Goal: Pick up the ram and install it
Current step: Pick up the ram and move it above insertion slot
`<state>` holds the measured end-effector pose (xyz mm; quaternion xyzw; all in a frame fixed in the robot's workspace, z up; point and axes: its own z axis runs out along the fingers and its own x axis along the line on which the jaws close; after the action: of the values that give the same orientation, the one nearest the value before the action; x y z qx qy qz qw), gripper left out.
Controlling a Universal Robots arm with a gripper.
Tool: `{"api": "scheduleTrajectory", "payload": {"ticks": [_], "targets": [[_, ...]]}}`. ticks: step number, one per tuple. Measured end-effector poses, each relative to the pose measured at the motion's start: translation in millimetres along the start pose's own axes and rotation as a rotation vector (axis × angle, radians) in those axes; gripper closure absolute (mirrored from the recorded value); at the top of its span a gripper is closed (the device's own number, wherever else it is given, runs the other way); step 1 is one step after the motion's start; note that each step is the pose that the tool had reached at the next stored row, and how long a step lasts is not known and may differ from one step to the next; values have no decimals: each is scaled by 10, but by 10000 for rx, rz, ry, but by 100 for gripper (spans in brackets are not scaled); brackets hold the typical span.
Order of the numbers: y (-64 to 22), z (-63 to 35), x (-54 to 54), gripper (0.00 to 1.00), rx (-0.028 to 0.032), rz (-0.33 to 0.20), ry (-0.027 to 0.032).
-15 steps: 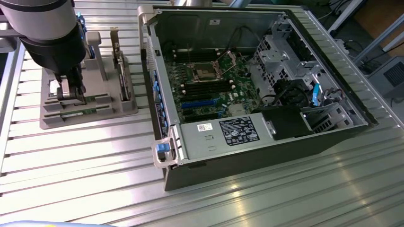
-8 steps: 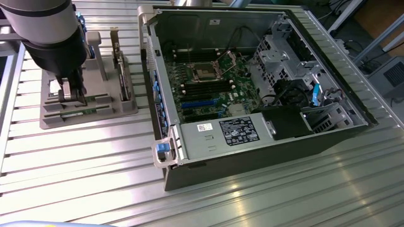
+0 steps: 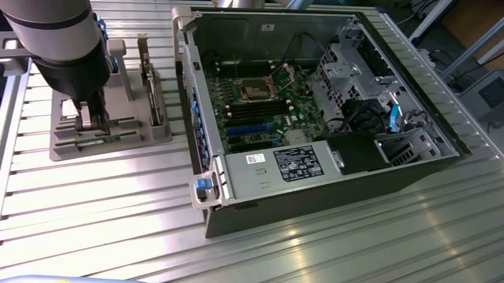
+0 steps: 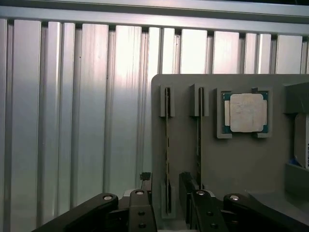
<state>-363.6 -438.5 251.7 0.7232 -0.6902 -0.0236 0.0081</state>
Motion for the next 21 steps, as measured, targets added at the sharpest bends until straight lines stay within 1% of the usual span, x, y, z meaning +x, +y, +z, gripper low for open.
{"api": "scheduleTrajectory", "payload": {"ticks": [13,14,16,21], "targets": [[-3,105,9,64,-2,-116,5],[-3,112,11,64,-4,-138,7],[-4,128,13,64,-10,-394,17],[-6,171,14,64,-10,-418,19]]}}
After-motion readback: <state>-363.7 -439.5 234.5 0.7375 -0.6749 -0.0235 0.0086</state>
